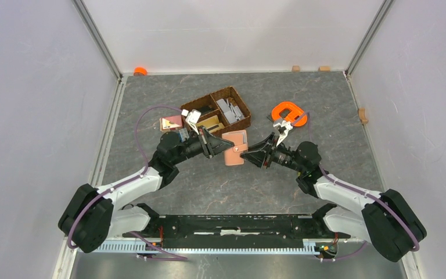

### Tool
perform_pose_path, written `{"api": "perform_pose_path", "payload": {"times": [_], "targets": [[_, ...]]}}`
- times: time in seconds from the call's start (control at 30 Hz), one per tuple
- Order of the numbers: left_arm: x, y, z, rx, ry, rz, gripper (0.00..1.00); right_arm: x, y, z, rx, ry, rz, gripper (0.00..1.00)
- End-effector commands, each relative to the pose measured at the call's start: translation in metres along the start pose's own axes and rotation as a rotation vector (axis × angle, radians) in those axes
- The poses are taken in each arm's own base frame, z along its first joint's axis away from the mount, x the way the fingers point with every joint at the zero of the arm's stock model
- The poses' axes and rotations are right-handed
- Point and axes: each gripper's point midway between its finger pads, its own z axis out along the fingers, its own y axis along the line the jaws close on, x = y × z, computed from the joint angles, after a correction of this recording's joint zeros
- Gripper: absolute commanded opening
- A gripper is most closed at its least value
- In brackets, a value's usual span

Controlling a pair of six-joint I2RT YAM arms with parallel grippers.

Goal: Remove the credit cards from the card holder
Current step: Open the card holder at the center of the board.

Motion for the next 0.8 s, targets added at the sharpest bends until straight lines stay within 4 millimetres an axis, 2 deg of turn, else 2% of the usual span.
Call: {"api": "perform_pose_path", "payload": {"times": [0.0, 0.1, 0.2, 0.37, 0.43, 0.53, 0.63, 0.77], "targets": [[-0.012, 0.007, 0.004, -0.074, -0.027, 0.039, 0.02, -0.016, -0.021, 0.001, 0.124, -0.031, -0.099, 0.52], [-0.012, 0.019, 0.002, -0.146, -0.023, 0.027, 0.02, -0.016, -0.035, -0.003, 0.207, -0.028, -0.118, 0.66], [-0.012, 0.028, 0.000, -0.198, -0.028, 0.029, 0.02, -0.020, -0.037, -0.008, 0.233, -0.045, -0.146, 0.77], [-0.014, 0.031, -0.003, -0.222, -0.035, 0.036, 0.04, -0.026, -0.047, -0.017, 0.318, -0.065, -0.183, 0.96], [-0.015, 0.031, -0.004, -0.225, -0.037, 0.043, 0.08, -0.029, -0.050, -0.020, 0.341, -0.071, -0.198, 0.98], [-0.015, 0.031, -0.004, -0.227, -0.040, 0.047, 0.08, -0.030, -0.049, -0.019, 0.341, -0.065, -0.206, 0.98], [-0.014, 0.033, -0.005, -0.235, -0.037, 0.046, 0.02, -0.028, -0.042, -0.013, 0.309, -0.047, -0.225, 0.98], [-0.013, 0.033, -0.003, -0.231, -0.026, 0.046, 0.02, -0.022, -0.040, -0.004, 0.377, 0.001, -0.307, 0.98]]}}
